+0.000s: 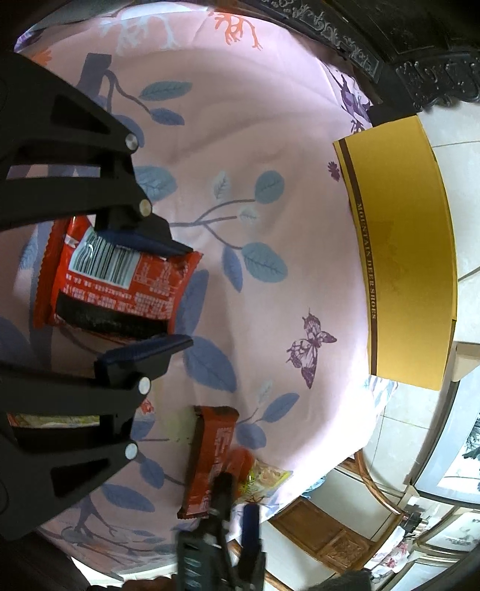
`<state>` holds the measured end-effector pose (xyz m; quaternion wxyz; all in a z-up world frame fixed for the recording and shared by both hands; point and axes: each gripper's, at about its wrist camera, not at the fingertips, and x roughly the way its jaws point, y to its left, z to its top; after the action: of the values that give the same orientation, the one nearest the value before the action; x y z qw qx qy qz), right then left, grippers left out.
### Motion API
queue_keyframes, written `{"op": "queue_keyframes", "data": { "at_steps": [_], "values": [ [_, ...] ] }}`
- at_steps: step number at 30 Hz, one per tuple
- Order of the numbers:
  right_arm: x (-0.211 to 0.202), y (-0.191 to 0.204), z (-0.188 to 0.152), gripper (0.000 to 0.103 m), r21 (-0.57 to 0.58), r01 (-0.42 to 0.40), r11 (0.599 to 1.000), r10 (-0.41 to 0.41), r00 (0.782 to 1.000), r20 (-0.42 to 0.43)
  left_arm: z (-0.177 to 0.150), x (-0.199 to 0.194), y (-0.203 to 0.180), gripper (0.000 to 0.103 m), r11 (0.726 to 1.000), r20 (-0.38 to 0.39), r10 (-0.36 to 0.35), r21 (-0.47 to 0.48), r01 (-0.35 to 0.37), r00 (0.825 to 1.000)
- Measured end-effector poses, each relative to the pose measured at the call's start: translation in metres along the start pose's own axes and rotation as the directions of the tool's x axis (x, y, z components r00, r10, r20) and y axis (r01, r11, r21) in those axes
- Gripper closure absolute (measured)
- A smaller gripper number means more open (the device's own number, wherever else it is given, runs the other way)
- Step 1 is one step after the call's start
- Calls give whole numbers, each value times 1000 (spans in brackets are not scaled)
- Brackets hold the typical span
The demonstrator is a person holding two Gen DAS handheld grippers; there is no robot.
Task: Organize snacks
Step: 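Grasp the red chocolate bar with right tool while left tool approaches the stick snack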
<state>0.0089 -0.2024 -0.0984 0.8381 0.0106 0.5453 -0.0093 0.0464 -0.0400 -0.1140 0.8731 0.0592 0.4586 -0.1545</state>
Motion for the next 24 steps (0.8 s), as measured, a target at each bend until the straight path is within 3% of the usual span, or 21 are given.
{"op": "queue_keyframes", "data": {
  "at_steps": [1, 2, 5, 8, 10, 13, 14, 16, 21, 24],
  "values": [
    [3, 2, -3, 7, -6, 14, 1000, -14, 1000, -7, 0, -1, -1, 57, 1000, 2, 4, 10, -4, 1000],
    [2, 4, -6, 3, -20, 51, 998, -51, 999, 7, 0, -3, -4, 47, 999, -2, 9, 33, -9, 1000],
    [-8, 24, -14, 3, -186, 118, 975, -107, 992, 68, -5, -10, -19, 16, 988, 6, 49, 145, -50, 999],
    [-19, 42, -26, 1, -350, 117, 929, -81, 990, 118, -15, -14, -31, 14, 972, -8, 58, 227, -55, 998],
    [-20, 50, -39, 1, -454, 73, 888, -34, 995, 94, -23, -17, -36, 11, 967, -13, 50, 249, -45, 999],
    [-6, 58, -54, 1, -560, 71, 826, -55, 997, 45, -27, -19, -39, 9, 965, -18, 48, 257, -42, 999],
    [-7, 57, -55, 1, -565, 72, 822, -37, 997, 74, -26, -19, -40, 9, 965, -17, 54, 259, -48, 998],
    [-5, 53, -53, 1, -543, 64, 837, -17, 996, 91, -24, -18, -41, 9, 964, -26, 59, 262, -51, 998],
    [12, 32, -31, 1, -319, -78, 945, 65, 997, -49, -21, -18, -47, 9, 951, -44, 80, 302, -63, 996],
    [15, 39, -29, 1, -318, -64, 946, 52, 998, -47, -21, -18, -50, 9, 941, -48, 94, 329, -73, 994]
  ]
}}
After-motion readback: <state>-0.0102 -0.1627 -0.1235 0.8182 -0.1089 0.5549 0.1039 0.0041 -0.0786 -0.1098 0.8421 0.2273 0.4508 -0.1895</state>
